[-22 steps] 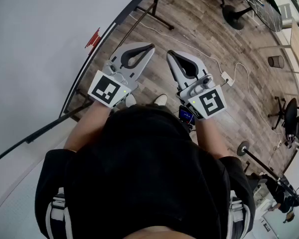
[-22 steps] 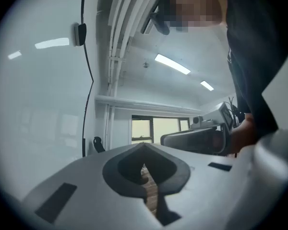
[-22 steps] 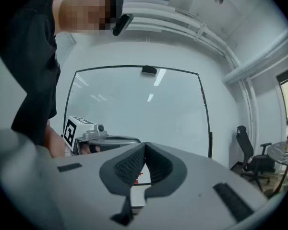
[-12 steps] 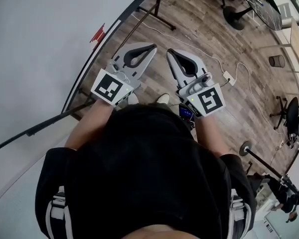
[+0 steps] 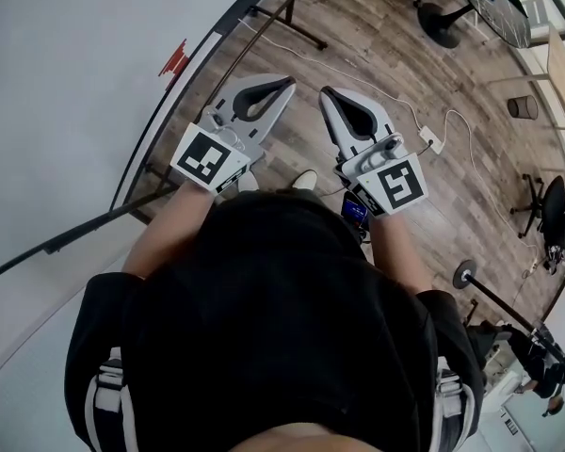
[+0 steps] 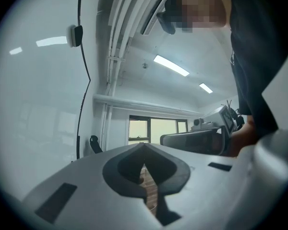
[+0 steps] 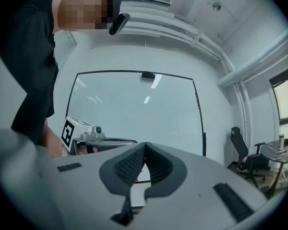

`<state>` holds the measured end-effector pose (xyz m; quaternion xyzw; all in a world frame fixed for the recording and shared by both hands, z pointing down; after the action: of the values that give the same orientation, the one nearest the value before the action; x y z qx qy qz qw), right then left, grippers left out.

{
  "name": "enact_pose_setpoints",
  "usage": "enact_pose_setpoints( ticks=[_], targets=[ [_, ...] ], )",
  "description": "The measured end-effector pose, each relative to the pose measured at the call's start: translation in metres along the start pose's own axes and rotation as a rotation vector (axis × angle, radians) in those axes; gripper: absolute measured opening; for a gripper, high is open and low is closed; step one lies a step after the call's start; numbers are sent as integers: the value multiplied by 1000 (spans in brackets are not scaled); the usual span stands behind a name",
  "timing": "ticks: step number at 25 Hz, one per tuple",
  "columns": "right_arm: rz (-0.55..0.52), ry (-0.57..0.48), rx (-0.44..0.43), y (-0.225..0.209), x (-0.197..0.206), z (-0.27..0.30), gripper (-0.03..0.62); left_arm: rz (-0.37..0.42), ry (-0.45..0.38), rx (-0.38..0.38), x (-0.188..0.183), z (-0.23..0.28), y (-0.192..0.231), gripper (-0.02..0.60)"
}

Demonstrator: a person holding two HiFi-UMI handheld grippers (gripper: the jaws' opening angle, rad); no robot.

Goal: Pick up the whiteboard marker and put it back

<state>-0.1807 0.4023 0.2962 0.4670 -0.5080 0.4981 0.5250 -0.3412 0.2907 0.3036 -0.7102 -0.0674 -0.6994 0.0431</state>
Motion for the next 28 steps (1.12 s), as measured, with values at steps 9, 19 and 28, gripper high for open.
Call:
enact_pose_setpoints(
  ticks=[9, 19, 28],
  targets=[
    [5, -17, -24, -55, -1, -27, -5, 23, 16, -15, -3, 59, -20, 3],
    [27, -24, -61, -102, 4, -43, -5, 20, 31, -44, 1, 108, -38, 3],
    [28, -1, -48, -132, 13, -11, -5, 6, 30, -43, 16, 129, 2, 3]
  ],
)
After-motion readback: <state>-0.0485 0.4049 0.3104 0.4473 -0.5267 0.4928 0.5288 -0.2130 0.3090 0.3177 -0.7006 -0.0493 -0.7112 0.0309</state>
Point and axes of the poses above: the fingertips, and each gripper's own axes: z forward along the fingers, y to its left, x out of its underside, the point moved 10 cm from there along -z, backward along the fingers, and after that the axes turned 15 degrees about x, right-handed, at the moved point
